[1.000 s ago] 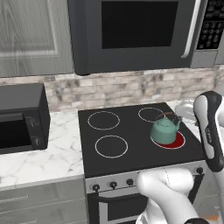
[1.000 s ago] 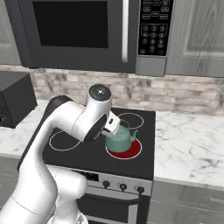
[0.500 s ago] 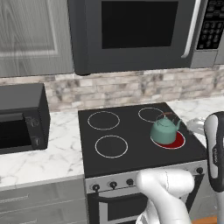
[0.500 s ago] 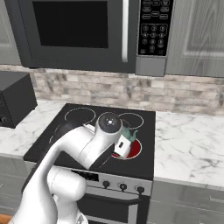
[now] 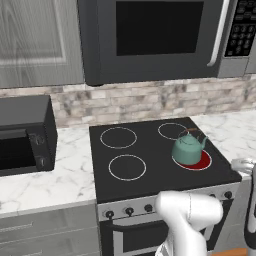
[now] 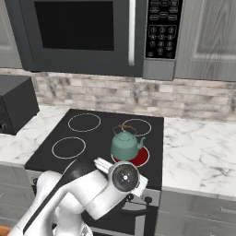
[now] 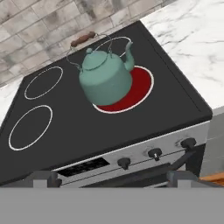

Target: Lower the heat of the kettle.

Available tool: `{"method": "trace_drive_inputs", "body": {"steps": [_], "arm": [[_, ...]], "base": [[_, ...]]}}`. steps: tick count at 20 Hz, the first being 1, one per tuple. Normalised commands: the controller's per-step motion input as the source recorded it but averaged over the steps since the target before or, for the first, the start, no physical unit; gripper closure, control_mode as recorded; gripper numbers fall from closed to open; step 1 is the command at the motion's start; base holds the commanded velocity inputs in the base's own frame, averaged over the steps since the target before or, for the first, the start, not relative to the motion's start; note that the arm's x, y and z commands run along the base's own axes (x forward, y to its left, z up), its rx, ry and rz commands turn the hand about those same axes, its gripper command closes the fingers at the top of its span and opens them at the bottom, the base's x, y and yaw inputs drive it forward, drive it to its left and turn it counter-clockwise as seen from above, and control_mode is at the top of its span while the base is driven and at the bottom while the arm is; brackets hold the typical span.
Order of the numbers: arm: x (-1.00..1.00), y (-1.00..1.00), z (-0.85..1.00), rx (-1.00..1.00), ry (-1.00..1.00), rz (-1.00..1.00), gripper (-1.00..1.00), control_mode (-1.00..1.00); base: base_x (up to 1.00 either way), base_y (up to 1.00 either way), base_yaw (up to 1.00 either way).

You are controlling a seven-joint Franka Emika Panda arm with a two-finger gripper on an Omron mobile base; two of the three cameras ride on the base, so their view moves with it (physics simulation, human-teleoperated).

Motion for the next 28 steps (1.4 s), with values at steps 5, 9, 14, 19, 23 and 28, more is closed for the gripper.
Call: {"method": "trace_drive_inputs", "body": {"steps": [5, 9, 14, 19, 23, 28], "arm": [[-0.44, -0.50, -0.31, 0.00, -0.23, 0.02, -1.00, -1.00], [-0.14, -0.38, -0.43, 0.00, -0.18, 0.02, -1.00, -1.00], [0.00, -0.11, -0.51, -0.14, -0.04, 0.03, -1.00, -1.00], [0.00, 0.00, -0.52, -0.19, -0.05, 0.00, -1.00, -1.00], [0.02, 0.00, -0.55, -0.17, -0.02, 0.00, -1.00, -1.00], [0.00, -0.08, -0.37, -0.07, -0.07, 0.00, -1.00, -1.00]], "base": [[0.00, 0.00, 0.00], [0.00, 0.00, 0.00], [0.00, 0.00, 0.00], [0.00, 0.00, 0.00], [0.00, 0.00, 0.00], [0.00, 0.00, 0.00]]}}
